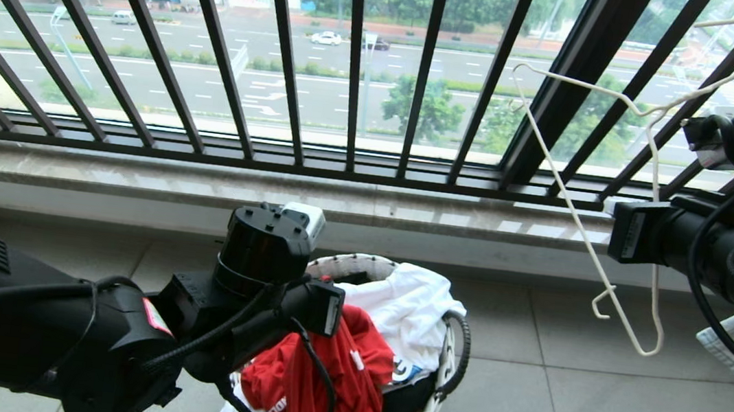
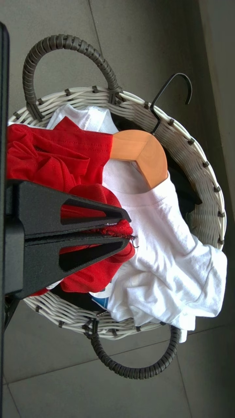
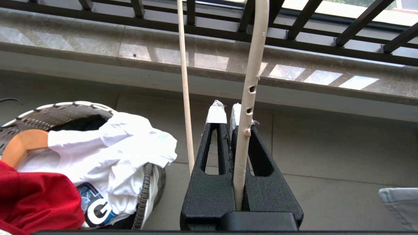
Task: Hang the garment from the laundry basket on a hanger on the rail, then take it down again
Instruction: Pick up clothes from the basket
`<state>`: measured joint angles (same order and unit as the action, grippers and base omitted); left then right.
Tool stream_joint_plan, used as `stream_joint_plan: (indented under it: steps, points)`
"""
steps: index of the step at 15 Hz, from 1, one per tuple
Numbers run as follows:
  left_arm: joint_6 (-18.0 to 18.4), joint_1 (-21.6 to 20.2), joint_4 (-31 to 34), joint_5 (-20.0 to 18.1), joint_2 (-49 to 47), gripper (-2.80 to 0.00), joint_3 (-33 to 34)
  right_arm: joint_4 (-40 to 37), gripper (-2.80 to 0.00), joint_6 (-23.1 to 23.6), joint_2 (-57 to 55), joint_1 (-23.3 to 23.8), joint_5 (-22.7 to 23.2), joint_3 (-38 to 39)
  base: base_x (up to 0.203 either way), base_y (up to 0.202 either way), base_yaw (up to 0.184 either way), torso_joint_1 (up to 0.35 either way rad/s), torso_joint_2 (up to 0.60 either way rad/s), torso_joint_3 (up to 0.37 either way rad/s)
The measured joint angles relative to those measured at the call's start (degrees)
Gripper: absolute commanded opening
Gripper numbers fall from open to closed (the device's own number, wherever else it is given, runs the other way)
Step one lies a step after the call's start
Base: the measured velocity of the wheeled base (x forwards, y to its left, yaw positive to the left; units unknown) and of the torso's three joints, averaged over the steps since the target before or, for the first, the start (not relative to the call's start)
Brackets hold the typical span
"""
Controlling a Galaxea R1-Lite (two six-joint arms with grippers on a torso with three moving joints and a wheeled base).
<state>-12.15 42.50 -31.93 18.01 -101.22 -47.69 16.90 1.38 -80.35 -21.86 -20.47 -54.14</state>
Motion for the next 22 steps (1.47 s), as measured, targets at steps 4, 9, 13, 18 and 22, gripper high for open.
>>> stream_joint_plan:
  steps: [4,9,13,18,22]
  points:
    - [0.14,-0.02,7.19,0.92,9.32,-2.80,-2.76,-0.01,-2.80,-0.01,0.00,0.00,0.00,0.00,0.000,0.000,0.000,0.000,0.00,0.000]
    - [1.32,0.66,10.12,1.02,13.04,-2.80,-2.77,0.02,-2.80,-0.01,0.00,0.00,0.00,0.00,0.000,0.000,0.000,0.000,0.00,0.000]
    - [2.45,2.16,16.78,0.95,8.76,-2.80,-2.00,-0.01,-2.80,0.00,0.06,0.19,0.00,-0.10,0.000,0.000,0.000,0.000,0.00,0.000]
    - [6.06,2.95,19.50,1.04,2.11,-2.80,0.31,-0.01,-2.80,0.00,0.13,0.67,0.00,-0.33,0.000,0.000,0.000,0.000,0.00,0.000]
    - [6.16,3.10,20.89,1.27,0.06,0.00,0.28,-0.01,-2.80,0.00,0.13,0.72,0.00,-0.32,0.000,0.000,0.000,0.000,0.00,0.000]
